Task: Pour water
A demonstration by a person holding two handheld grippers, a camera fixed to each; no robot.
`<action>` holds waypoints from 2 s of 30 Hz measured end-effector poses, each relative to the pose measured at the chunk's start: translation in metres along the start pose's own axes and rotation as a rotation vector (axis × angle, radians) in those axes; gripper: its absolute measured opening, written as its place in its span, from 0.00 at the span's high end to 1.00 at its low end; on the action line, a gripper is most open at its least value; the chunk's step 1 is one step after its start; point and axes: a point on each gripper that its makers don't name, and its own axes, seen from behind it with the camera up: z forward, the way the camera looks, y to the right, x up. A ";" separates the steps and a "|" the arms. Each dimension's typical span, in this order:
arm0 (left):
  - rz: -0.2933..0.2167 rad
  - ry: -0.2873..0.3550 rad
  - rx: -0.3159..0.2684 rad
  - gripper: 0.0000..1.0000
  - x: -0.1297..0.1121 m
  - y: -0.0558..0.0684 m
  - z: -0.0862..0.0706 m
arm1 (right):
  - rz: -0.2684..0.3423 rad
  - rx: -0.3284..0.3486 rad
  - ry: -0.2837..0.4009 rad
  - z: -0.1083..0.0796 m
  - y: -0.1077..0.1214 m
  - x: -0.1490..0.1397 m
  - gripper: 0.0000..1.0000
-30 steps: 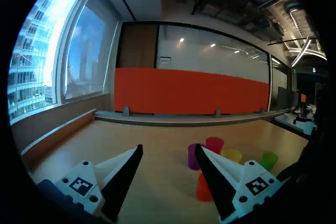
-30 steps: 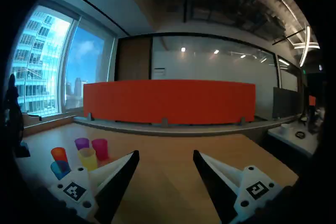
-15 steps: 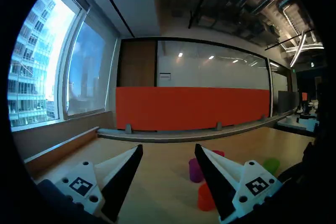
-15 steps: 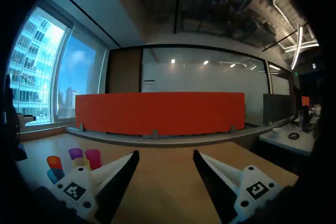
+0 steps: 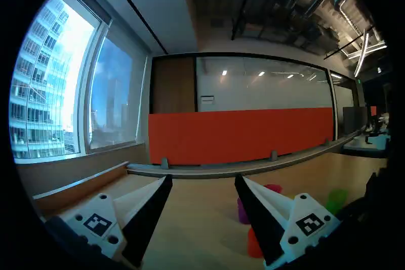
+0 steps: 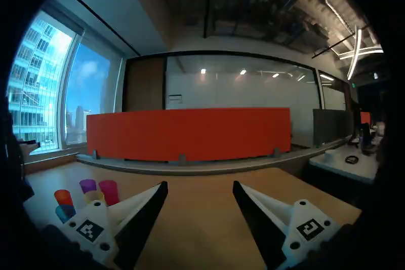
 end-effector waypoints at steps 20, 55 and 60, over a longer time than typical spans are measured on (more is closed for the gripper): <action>-0.007 -0.014 0.022 0.08 -0.052 -0.004 -0.004 | -0.001 -0.032 -0.045 0.002 -0.002 0.001 0.01; -0.030 -0.083 0.018 0.08 -0.095 -0.004 0.000 | -0.001 -0.031 -0.063 0.000 -0.002 -0.004 0.01; -0.029 -0.093 0.020 0.08 -0.098 -0.004 0.000 | 0.002 -0.034 -0.059 -0.001 0.000 -0.003 0.01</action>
